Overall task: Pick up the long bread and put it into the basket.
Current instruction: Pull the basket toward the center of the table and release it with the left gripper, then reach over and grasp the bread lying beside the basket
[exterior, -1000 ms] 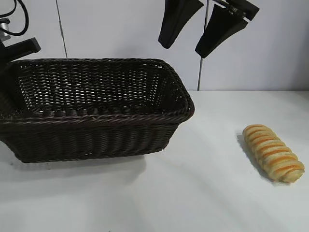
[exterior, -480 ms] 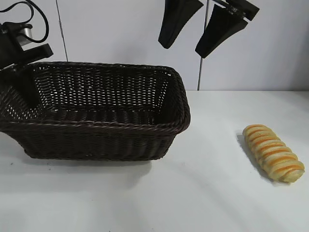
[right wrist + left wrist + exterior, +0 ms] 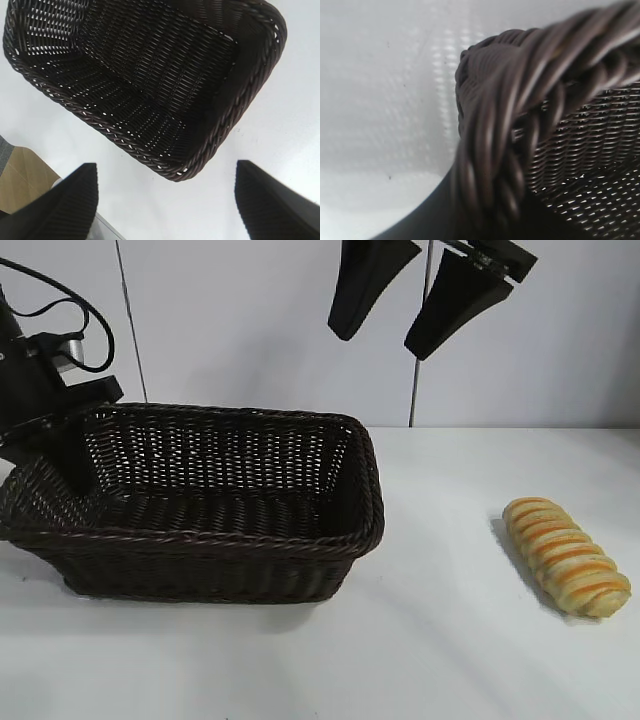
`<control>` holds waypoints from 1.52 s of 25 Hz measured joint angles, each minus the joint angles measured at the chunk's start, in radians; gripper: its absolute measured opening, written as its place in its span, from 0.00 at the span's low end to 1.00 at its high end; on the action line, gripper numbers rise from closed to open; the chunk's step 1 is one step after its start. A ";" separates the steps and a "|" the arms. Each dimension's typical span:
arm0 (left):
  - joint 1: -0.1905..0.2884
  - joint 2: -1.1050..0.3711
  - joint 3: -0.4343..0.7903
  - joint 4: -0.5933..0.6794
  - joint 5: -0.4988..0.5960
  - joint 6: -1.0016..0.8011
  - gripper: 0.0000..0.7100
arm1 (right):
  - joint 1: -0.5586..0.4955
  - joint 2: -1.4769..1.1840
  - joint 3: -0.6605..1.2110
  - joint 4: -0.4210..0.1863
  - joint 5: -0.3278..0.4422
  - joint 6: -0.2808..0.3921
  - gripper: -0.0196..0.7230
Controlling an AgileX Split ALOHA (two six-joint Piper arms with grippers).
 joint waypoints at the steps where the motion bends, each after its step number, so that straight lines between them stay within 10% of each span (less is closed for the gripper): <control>1: 0.000 0.000 0.000 -0.001 0.000 0.000 0.14 | 0.000 0.000 0.000 0.000 0.000 0.000 0.76; 13: 0.000 0.000 -0.001 -0.008 0.002 0.000 0.80 | 0.000 0.000 0.000 0.001 -0.023 0.000 0.76; 38: 0.000 -0.267 -0.001 0.032 0.047 0.001 0.84 | 0.000 0.000 0.000 0.001 -0.024 0.000 0.76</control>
